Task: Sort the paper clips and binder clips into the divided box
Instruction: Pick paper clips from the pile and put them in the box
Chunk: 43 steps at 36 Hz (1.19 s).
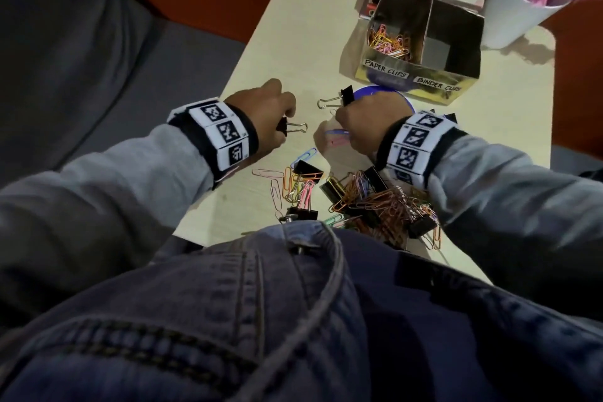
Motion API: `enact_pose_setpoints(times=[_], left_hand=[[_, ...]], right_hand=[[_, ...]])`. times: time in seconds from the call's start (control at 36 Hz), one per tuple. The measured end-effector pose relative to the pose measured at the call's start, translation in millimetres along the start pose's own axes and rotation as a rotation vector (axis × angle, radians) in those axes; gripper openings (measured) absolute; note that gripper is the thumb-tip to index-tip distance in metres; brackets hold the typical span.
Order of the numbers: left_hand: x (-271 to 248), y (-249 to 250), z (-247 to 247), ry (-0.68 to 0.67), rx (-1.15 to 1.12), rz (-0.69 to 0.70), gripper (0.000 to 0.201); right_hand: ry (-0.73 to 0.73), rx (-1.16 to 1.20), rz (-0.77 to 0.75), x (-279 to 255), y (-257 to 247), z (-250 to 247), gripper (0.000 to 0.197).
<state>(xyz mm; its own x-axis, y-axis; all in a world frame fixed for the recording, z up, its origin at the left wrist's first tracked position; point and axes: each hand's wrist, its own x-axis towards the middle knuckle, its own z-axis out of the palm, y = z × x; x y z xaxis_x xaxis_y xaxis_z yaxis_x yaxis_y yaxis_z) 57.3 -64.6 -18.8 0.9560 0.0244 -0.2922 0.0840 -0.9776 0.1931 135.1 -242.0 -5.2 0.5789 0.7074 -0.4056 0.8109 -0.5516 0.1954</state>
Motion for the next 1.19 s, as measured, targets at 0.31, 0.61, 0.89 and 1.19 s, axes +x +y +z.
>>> enact_pose_setpoints(times=[0.31,0.61,0.89,1.19], left_hand=[[-64,10,18,-0.257,0.005,-0.041,0.068],[-20,40,18,-0.185,0.063,0.154,0.039],[20,46,5,-0.029,0.000,0.090,0.043],[-45,5,13,-0.282,0.111,0.038,0.069]], right_hand=[[0.426,0.278,0.374,7,85,-54,0.022],[0.279,0.164,0.329,38,88,-40,0.030],[-0.001,0.198,-0.085,-57,17,-6,0.038],[-0.151,0.037,-0.237,-83,-1,23,0.054]])
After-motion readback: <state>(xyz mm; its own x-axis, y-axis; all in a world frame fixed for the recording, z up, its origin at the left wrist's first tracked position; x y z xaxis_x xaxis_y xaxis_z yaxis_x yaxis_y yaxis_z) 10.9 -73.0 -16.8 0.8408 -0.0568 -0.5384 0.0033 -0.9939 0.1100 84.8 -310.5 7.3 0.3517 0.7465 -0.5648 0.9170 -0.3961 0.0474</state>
